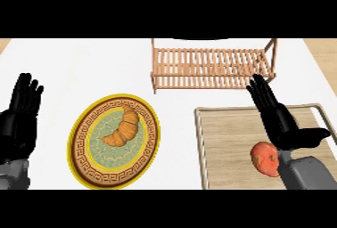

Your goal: Pick the cupcake from the tray and place it in the tiered shelf

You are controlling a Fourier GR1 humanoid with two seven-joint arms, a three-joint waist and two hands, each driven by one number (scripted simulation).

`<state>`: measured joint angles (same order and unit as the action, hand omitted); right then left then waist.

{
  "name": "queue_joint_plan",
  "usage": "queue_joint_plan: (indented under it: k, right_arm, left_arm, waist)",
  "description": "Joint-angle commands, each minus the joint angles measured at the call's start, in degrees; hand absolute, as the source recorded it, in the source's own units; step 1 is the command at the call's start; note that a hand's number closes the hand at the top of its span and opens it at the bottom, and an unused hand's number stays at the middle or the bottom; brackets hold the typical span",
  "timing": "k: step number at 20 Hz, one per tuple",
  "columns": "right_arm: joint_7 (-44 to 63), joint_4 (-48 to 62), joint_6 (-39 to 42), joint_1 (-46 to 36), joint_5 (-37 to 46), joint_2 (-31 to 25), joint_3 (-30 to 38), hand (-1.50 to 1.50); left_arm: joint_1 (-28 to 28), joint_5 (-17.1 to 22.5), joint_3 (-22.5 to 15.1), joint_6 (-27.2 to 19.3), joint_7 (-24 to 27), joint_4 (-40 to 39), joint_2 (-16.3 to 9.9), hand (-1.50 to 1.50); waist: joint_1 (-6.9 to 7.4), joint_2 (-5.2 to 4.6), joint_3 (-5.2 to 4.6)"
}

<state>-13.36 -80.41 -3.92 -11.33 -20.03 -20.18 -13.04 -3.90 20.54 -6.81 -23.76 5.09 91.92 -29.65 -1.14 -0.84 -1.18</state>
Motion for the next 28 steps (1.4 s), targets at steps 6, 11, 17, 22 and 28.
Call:
queue_joint_plan:
  k: [6,11,17,22,28]
  right_arm:
    - [4.8,0.1,29.9,-12.1,-9.3,-13.5,0.4,1.5]
    - [8.2,13.8,38.0,-12.6,-22.7,-18.1,13.1,-1.5]
    - [4.1,18.8,56.2,-17.0,-18.5,-27.2,13.5,-1.5]
    - [3.8,11.2,64.5,-18.7,-8.4,-36.6,11.0,-1.5]
    - [3.6,-4.7,56.8,-21.2,8.8,-40.7,10.0,-1.5]
  left_arm:
    - [-2.7,-2.3,-2.7,0.1,-3.4,-1.4,1.0,0.0]
    - [-0.4,-2.3,-5.8,-0.4,-5.4,0.0,4.2,0.0]
    - [-0.1,-3.5,-5.4,-0.5,-6.4,2.3,3.8,0.0]
    - [-1.5,-3.0,-5.2,-0.6,-8.2,1.3,4.3,0.0]
    - [-0.6,-3.1,-4.4,0.3,-7.6,1.5,3.5,0.0]
  waist:
    - [2.22,0.33,1.22]
    - [1.49,0.5,1.29]
    - [2.1,0.63,1.25]
    - [1.34,0.78,1.22]
    - [0.99,1.1,1.23]
